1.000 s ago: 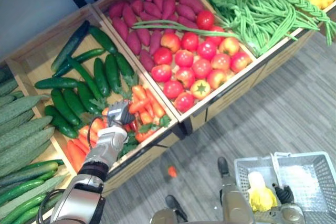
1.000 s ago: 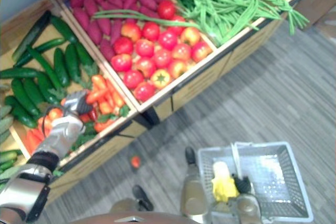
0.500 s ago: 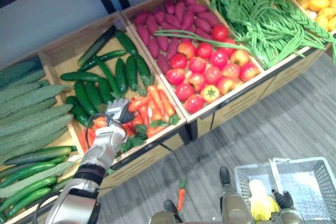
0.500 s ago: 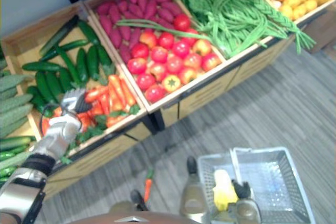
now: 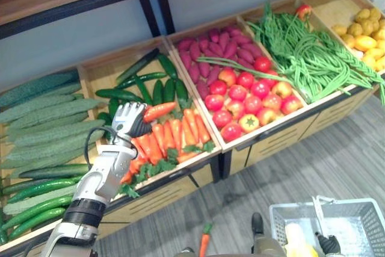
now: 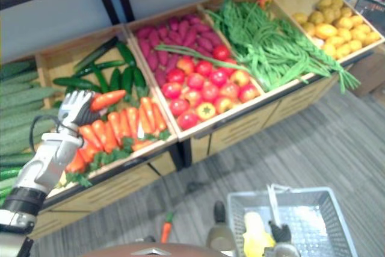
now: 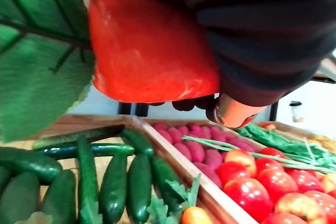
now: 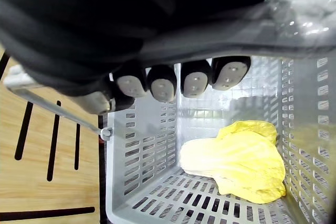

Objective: Pick vegetable in the basket

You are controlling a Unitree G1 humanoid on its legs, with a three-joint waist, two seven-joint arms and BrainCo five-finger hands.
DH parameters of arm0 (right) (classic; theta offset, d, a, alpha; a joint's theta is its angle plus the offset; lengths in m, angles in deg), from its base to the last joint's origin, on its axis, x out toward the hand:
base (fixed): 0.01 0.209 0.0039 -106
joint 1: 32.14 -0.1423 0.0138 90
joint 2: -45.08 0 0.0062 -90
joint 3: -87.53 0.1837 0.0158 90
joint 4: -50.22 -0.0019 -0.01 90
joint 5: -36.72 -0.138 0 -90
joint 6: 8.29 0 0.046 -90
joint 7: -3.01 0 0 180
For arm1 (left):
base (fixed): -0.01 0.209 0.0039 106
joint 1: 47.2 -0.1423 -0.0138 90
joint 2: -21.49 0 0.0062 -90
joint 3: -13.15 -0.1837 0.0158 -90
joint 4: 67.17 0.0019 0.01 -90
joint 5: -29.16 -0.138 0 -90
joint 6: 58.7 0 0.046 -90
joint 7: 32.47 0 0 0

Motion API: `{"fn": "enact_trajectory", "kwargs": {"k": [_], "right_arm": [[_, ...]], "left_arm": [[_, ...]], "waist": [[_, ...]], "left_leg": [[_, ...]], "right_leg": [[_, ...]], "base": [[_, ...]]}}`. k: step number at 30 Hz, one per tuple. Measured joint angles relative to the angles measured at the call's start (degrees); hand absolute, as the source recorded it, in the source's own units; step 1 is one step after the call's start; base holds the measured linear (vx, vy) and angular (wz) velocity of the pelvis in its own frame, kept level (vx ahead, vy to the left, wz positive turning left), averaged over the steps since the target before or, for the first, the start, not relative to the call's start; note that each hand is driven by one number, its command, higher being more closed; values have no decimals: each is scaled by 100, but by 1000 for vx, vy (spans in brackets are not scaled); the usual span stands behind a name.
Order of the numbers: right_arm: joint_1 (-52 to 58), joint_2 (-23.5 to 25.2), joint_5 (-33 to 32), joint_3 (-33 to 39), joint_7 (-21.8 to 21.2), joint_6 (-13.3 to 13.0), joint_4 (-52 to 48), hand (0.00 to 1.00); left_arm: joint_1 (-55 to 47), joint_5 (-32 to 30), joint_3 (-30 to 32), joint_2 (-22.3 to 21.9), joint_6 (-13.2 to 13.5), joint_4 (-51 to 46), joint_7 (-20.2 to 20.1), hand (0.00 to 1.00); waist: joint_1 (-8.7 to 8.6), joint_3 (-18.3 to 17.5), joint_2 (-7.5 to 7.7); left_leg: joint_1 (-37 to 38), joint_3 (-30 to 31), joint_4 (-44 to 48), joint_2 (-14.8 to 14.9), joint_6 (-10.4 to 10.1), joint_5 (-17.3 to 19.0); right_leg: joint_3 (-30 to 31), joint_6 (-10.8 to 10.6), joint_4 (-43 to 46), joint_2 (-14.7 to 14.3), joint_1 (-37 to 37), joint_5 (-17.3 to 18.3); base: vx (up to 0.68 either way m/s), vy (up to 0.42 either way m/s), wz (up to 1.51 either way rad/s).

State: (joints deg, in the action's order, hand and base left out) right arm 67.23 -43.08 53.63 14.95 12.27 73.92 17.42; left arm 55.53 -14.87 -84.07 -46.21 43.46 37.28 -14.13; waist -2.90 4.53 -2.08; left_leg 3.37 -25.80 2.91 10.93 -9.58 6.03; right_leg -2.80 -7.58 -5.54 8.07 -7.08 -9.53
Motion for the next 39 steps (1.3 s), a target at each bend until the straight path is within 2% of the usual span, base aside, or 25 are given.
{"fn": "enact_trajectory", "kwargs": {"k": [7, 10, 12, 15, 19, 25, 27, 33, 39], "right_arm": [[-222, -549, 271, 5, -263, 1, -68, 100], [-414, -1011, 575, -247, -362, -20, -408, 100], [-593, -1360, 738, -437, -455, -135, -696, 100], [-613, -1602, 810, -690, -488, -244, -1004, 100], [-822, -2092, 1225, -1705, -720, -290, -1620, 100], [-1030, -2593, 1453, -2573, -907, -348, -2122, 100], [-1300, -2795, 1490, -2991, -932, -430, -2371, 100], [-1931, -3223, 1688, -3969, -965, -701, -2946, 100], [-2372, -3396, 1677, -4570, -1098, -935, -3504, 100]], "left_arm": [[-16, 242, -629, 301, 511, -606, -357, 100], [-20, 351, -963, 314, 655, -829, -489, 100], [8, 562, -1298, 321, 778, -1008, -599, 100], [57, 581, -1624, 325, 906, -1233, -760, 100], [389, 863, -2250, 397, 1097, -1411, -1049, 100], [775, 1222, -2877, 445, 1171, -1417, -1334, 100], [836, 1261, -3072, 444, 1198, -1413, -1426, 100], [1103, 1456, -3579, 240, 1248, -1407, -1555, 100], [1223, 1526, -3984, 150, 1283, -1424, -1687, 100]], "waist": [[12, -139, 74], [25, -149, 88], [3, -146, 98], [20, -143, 119], [105, -135, 169], [88, -144, 207], [1, -147, 215], [-86, -147, 231], [-160, -143, 281]], "left_leg": [[193, -176, -90, -70, 12, 3], [362, -574, -79, -96, -7, 71], [513, -912, -59, -104, -27, 146], [703, -1282, 80, -35, -85, 282], [1023, -2121, 370, 95, -232, 558], [1339, -2715, 444, 190, -352, 670], [1430, -2904, 489, 240, -394, 702], [1574, -3274, 579, 282, -422, 740], [1731, -3655, 881, 442, -498, 859]], "right_leg": [[207, -16, -42, 9, 48, -35], [606, -21, -41, -54, -48, -119], [921, -31, -41, -124, -103, -168], [1231, -32, -39, -246, -103, -169], [1962, -27, 58, -575, -222, -191], [2367, -21, 134, -817, -282, -237], [2502, -20, 169, -928, -296, -236], [2771, -11, 272, -1114, -359, -229], [3037, 47, 383, -1335, -369, -143]], "base": [[-12, -8, -12], [-43, -27, -69], [-55, -34, -73], [-56, -38, -71], [-92, -46, -95], [-37, -40, -53], [-30, -68, -38], [-38, -63, -28], [-42, -65, -30]]}}
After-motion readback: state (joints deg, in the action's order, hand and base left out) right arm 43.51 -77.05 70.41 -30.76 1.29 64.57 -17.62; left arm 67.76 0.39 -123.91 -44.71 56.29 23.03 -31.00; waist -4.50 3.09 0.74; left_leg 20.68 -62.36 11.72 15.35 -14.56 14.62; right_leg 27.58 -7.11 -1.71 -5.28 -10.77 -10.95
